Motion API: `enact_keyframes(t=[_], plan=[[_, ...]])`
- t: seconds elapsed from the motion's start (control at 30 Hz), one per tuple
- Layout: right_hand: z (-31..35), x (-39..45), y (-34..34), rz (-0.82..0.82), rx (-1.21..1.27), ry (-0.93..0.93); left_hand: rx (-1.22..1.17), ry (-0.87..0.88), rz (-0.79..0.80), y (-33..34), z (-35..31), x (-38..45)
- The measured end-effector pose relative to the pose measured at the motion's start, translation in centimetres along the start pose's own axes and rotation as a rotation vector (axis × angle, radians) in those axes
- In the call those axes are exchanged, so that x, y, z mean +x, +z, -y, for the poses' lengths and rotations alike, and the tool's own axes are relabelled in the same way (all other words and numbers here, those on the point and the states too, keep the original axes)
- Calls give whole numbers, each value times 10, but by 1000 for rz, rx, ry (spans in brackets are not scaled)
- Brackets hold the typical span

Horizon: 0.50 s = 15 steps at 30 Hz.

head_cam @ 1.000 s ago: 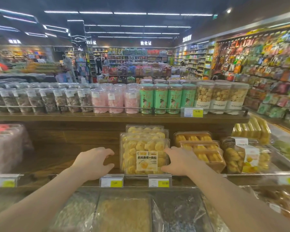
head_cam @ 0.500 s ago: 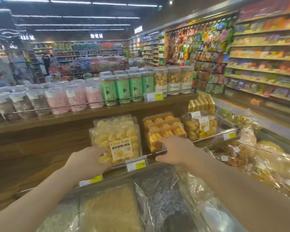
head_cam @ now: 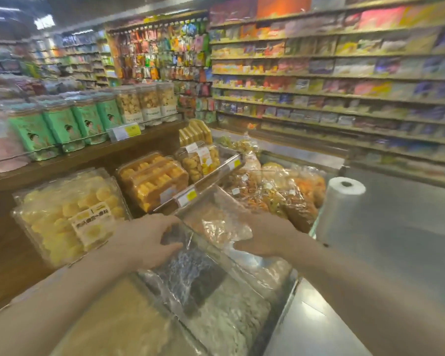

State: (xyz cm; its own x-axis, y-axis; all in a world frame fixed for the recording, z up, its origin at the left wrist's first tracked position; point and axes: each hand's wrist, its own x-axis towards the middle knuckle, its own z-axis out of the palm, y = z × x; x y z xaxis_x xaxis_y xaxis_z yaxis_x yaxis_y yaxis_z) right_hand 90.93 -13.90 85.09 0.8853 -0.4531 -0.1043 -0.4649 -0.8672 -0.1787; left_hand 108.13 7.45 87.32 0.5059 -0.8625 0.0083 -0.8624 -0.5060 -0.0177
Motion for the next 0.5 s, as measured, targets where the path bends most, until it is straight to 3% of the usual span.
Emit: enact_keyframes(t=[0.17, 0.5], plan=[[-64, -85, 1, 22, -2, 281, -45, 182, 7, -1, -81, 20], [-169, -285, -7, -105, 63, 693, -38, 585, 3, -8, -273, 14]])
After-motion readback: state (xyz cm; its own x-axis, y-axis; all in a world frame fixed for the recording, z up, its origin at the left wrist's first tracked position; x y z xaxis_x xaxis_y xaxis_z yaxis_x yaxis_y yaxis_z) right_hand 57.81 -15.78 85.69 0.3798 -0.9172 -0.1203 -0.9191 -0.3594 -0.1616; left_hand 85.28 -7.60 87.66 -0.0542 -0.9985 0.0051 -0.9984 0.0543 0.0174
